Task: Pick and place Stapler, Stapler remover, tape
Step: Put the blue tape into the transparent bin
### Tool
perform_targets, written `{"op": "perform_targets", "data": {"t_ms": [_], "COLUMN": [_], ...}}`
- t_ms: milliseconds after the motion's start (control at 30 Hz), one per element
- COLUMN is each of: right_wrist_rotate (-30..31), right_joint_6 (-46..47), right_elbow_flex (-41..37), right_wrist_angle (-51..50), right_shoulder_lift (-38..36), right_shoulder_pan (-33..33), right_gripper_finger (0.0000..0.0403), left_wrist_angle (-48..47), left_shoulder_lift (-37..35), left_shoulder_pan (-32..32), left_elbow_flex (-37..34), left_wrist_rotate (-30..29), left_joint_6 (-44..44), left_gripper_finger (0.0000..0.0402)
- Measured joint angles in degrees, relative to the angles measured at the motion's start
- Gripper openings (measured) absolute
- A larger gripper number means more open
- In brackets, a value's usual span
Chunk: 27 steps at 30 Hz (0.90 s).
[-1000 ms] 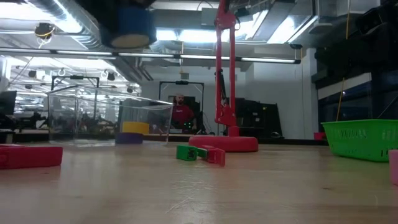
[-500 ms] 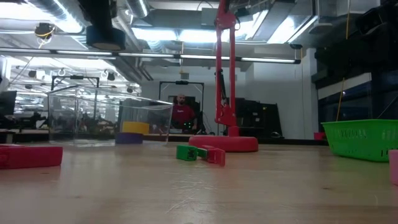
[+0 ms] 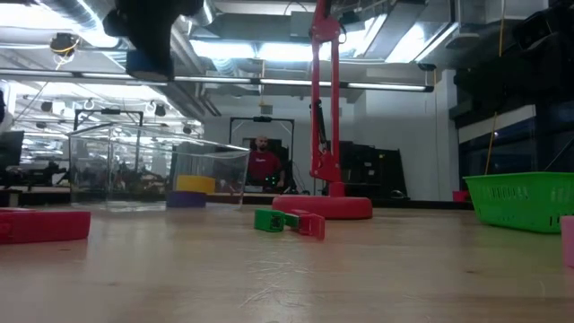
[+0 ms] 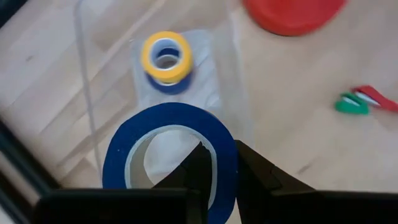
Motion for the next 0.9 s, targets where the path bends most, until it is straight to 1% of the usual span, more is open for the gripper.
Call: {"op": "perform_targets", "data": {"t_ms": [133, 333, 633, 900], "right_wrist_rotate": [-0.01, -0.02, -0.02, -0.01], "right_joint_6": [0.0, 0.0, 0.0, 0.0], "right_elbow_flex": [0.02, 0.02, 0.02, 0.02], "right_wrist_angle": [-0.02, -0.02, -0.02, -0.02], "right_shoulder_lift": [0.0, 0.0, 0.0, 0.0], "right_shoulder_pan": [0.01, 0.02, 0.0, 0.01], "right_gripper_finger": [0.0199, 0.0199, 0.0199, 0.0199], "left_wrist_angle": [-0.86, -0.82, -0.92, -0.92], "left_shoulder_lift": [0.0, 0.04, 0.04, 0.36], "left_shoulder_pan": [3.07, 6.52, 10.01, 12.13], "left_elbow_flex": [-0.2, -1.4, -1.45, -1.47], "left_wrist_rotate": [-0.05, -0.03, 0.15, 0.17], "left_joint_6": [-1.17, -1.24, 4.98, 7.88], "left_gripper_finger": [0.0047, 0.0043, 0.0047, 0.0047]}}
